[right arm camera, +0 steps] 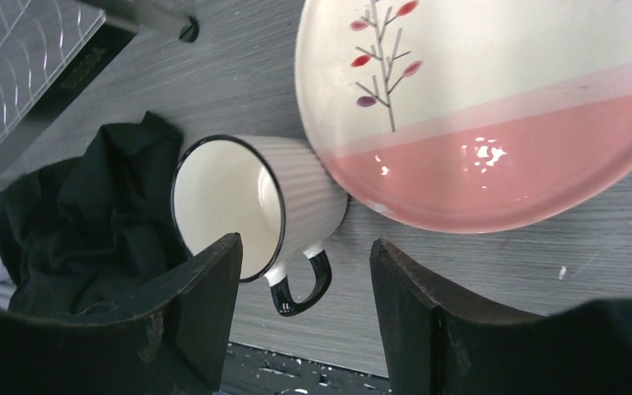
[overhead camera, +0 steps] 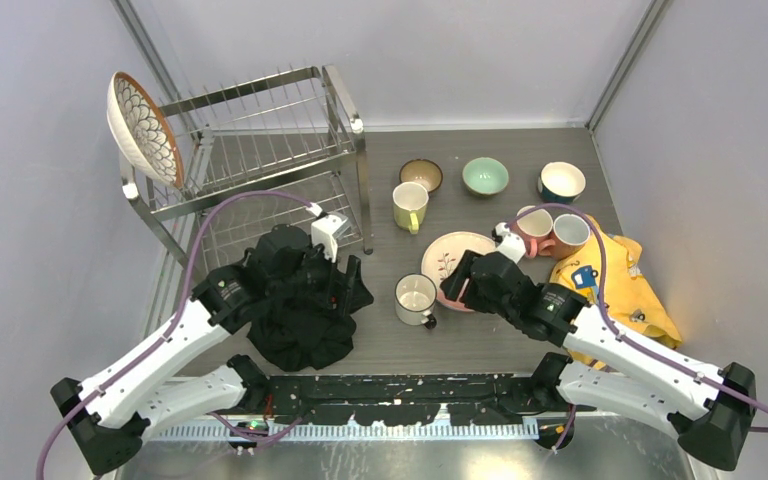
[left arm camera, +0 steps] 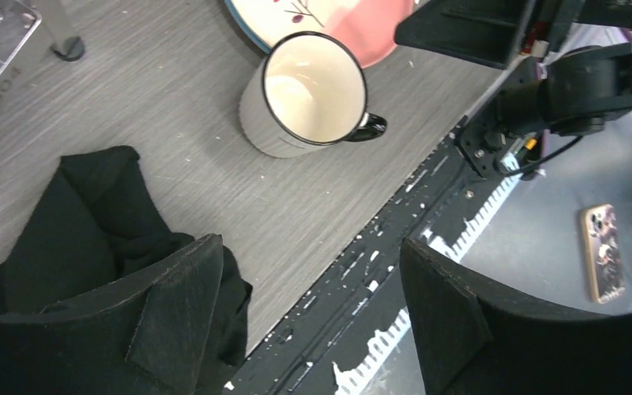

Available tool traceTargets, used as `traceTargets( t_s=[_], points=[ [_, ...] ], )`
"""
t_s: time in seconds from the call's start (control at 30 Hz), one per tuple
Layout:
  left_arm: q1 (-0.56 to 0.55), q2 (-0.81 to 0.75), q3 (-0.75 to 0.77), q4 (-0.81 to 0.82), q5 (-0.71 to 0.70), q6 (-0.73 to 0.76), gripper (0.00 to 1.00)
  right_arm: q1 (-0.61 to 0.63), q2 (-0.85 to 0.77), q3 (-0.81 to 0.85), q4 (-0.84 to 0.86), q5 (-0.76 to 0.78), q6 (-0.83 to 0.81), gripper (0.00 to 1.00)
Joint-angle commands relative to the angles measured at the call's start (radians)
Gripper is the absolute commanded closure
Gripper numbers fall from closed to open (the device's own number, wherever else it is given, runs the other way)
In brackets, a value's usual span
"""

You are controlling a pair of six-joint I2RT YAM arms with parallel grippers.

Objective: Load the mixed dishes into the dish rack
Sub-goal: Pick up the plate at the center of the board.

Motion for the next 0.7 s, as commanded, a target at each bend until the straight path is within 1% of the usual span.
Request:
traceTargets(
  t_s=[0.0,0.1,0.2,0.3,0.37,0.43,0.57,0.67],
  points=[
    [-0.004,-0.024,-0.023,0.044,-0.077,0.050,0.21,-0.002,0.017,0.012,0.049,-0.043,-0.038,0.37],
    [-0.005,-0.022,-0.029,0.040,-0.085,0.063,0.21,-0.002,0.040,0.034,-0.060,0.119,0.072,0.36],
    [-0.005,-0.009,-0.017,0.007,-0.095,0.096,0.21,-0.018,0.040,0.034,-0.127,0.230,0.146,0.35],
    [-0.005,0.004,-0.004,-0.036,-0.120,0.119,0.21,-0.055,0.016,0.023,-0.171,0.313,0.188,0.34],
    [-0.005,0.006,-0.004,-0.047,-0.119,0.127,0.20,-0.110,-0.012,0.006,-0.178,0.335,0.185,0.34],
    [-0.005,0.008,-0.011,-0.046,-0.105,0.126,0.20,-0.208,-0.033,-0.023,-0.144,0.287,0.150,0.34],
    [-0.006,0.008,-0.017,-0.044,-0.091,0.126,0.21,-0.430,-0.044,-0.076,-0.047,0.087,0.049,0.35],
    [-0.006,0.001,-0.019,-0.047,-0.097,0.127,0.21,-0.523,-0.026,-0.091,0.002,0.024,0.013,0.36]
  ],
)
